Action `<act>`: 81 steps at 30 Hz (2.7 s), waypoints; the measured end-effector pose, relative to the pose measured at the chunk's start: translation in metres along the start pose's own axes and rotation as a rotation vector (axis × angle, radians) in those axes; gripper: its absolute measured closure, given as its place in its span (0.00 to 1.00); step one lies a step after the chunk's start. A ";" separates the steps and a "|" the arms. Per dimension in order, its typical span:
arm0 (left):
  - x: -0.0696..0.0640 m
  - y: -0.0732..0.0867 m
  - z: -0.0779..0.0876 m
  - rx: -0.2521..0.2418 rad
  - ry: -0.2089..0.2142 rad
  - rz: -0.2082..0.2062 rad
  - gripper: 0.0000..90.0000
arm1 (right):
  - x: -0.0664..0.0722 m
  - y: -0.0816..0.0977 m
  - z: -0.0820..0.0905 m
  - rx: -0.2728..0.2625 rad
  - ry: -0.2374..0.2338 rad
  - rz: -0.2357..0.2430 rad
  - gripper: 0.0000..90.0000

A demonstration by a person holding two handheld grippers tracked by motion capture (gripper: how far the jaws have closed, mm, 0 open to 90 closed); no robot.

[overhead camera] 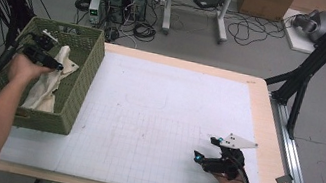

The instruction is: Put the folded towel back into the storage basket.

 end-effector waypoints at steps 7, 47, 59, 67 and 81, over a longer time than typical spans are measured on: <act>-0.001 0.007 -0.010 0.084 -0.051 -0.041 0.77 | 0.002 -0.001 -0.002 0.004 -0.009 0.011 0.17; -0.033 0.011 -0.006 0.172 0.110 -0.209 0.81 | 0.003 -0.006 -0.005 -0.003 -0.020 0.038 0.18; -0.020 -0.013 0.002 -0.045 -0.010 -0.101 0.76 | 0.004 -0.006 -0.005 0.004 -0.024 0.037 0.18; -0.011 -0.021 -0.006 -0.055 -0.075 -0.044 0.66 | 0.002 -0.005 -0.006 0.006 -0.029 0.026 0.18; -0.026 -0.020 -0.039 0.061 0.014 -0.093 0.68 | 0.000 -0.003 -0.005 0.003 -0.022 0.016 0.18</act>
Point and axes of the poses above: each handheld gripper's, and its own axes: z roughly backward along the jaws, y roughly out of its underside, x roughly to its left, the point moved 7 cm from there along -z, roughly forward along the jaws, and after that the axes turned 12 degrees about x, right-handed, at the moved point
